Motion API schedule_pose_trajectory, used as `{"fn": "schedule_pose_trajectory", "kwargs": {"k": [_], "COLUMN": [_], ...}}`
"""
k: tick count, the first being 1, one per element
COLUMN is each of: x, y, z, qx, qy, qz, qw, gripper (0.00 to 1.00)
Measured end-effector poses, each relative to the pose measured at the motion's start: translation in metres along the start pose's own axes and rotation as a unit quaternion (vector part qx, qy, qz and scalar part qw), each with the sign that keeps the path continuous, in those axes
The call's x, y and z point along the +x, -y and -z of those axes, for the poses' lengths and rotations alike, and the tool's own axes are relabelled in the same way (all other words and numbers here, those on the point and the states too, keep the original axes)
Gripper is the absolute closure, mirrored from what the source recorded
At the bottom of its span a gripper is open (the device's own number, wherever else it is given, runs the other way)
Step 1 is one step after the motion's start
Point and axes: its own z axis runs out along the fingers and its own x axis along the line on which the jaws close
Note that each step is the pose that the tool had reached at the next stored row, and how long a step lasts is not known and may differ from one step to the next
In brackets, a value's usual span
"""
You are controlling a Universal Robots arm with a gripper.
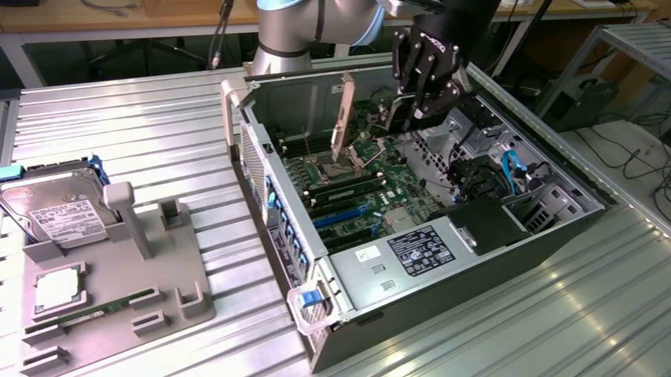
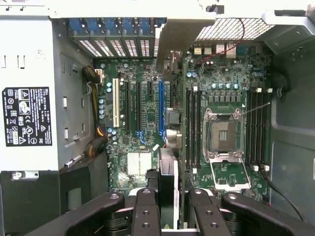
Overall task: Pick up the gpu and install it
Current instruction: 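Insert the gpu into the slot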
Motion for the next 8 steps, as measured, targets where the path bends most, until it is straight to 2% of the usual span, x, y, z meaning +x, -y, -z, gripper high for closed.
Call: {"fn": "schedule_pose_trajectory", "kwargs": {"k": [8], "x": [0.0001], "y": [0.0001], "z": [-0.0053], "qx": [0.0007], "qy": [0.0], "qz": [0.0], "qw": [1.0], "gripper": [0.72]}}
